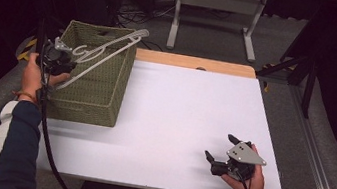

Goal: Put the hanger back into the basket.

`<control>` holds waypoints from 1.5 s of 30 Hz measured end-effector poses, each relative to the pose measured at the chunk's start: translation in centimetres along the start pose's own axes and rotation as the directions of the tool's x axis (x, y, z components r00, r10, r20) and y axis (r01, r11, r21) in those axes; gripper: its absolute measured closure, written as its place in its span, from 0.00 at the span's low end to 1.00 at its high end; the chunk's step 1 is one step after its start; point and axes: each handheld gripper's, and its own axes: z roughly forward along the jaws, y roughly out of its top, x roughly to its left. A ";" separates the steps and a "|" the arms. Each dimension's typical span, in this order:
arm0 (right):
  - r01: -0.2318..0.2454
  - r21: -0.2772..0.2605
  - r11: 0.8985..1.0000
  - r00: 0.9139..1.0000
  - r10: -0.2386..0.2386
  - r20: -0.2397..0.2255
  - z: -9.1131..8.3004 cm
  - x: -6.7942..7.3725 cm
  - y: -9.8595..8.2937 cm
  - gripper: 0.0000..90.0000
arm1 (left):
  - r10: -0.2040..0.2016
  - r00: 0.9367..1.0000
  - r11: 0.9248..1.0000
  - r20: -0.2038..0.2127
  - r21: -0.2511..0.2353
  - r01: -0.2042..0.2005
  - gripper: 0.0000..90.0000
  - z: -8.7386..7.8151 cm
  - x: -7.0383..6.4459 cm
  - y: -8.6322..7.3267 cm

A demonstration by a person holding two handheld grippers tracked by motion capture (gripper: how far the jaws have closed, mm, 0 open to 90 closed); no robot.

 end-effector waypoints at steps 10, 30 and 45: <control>-0.010 0.008 1.000 1.000 0.011 -0.014 0.1 0.0 0.0 0.10 | 0.014 0.998 0.998 -0.058 0.055 -0.010 0.66 0.1 1.3 0.9; -0.036 -0.029 0.999 0.999 0.036 -0.022 -0.2 -0.1 0.6 0.08 | 0.004 0.998 0.918 0.069 -0.397 0.024 0.25 -6.8 -3.2 1.3; -0.035 -0.061 0.998 0.999 0.035 -0.001 0.1 -0.1 1.0 0.08 | 0.147 0.967 0.792 0.208 -0.610 0.010 0.08 -11.7 -11.2 -3.0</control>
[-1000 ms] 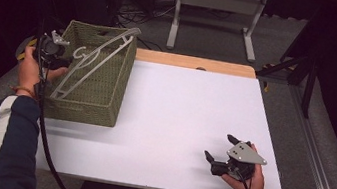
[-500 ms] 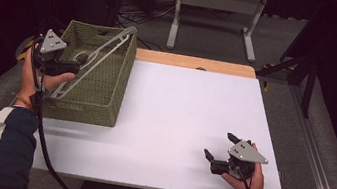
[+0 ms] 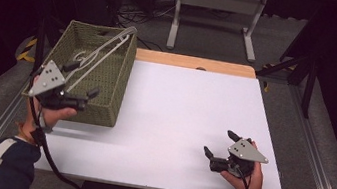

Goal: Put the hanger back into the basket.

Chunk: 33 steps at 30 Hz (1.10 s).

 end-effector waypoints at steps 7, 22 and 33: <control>-0.008 -0.017 1.000 1.000 0.008 0.000 0.3 0.0 0.0 0.08 | 0.020 0.997 1.000 0.077 0.004 -0.021 0.09 -0.4 -4.9 -2.9; 0.035 -0.020 0.999 0.999 -0.035 0.010 -0.2 1.1 -0.2 0.08 | -0.097 0.987 0.985 0.131 0.152 0.077 0.06 -0.1 -8.0 -9.6; 0.040 -0.028 0.999 0.999 -0.040 0.015 -0.4 1.5 0.0 0.08 | -0.088 0.988 0.986 0.127 0.152 0.069 0.05 -0.1 -7.8 -9.8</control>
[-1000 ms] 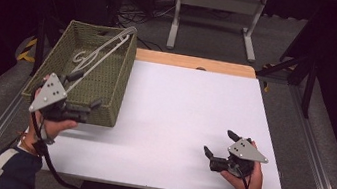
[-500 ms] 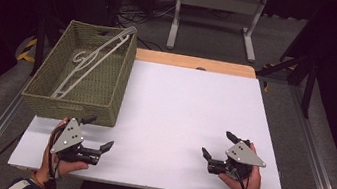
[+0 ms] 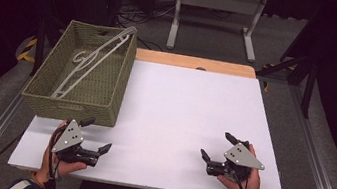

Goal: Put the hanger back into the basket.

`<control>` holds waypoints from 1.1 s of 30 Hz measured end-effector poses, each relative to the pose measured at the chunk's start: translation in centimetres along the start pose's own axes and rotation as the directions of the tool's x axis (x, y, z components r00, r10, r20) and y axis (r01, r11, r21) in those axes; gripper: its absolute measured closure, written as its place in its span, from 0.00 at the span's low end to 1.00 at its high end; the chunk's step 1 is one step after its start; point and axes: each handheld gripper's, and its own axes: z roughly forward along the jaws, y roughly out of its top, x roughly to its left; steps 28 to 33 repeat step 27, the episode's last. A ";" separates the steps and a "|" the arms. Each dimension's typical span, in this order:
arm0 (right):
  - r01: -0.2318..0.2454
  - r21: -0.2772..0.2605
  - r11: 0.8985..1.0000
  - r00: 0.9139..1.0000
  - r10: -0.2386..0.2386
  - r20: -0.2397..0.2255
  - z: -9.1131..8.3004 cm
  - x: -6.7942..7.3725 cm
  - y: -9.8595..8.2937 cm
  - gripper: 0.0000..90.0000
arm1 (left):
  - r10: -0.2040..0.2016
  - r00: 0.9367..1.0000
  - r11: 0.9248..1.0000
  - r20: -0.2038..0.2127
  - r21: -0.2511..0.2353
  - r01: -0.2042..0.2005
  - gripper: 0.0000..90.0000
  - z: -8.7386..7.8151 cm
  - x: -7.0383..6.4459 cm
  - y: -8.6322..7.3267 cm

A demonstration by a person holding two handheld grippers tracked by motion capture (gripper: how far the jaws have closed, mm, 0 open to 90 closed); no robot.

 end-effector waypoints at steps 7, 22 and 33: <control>0.009 0.001 1.000 1.000 -0.009 -0.001 0.0 0.1 0.0 0.08 | 0.002 1.000 1.000 -0.001 0.006 -0.002 0.05 0.1 0.0 0.0; 0.018 0.002 1.000 1.000 -0.018 0.009 0.1 -0.2 -0.1 0.08 | -0.009 1.000 1.000 -0.009 0.030 0.009 0.04 0.7 0.6 -0.3; -0.005 0.006 1.000 1.000 0.005 0.013 0.2 -0.6 -0.3 0.08 | -0.031 0.999 0.999 -0.016 0.044 0.031 0.05 1.0 1.0 -0.5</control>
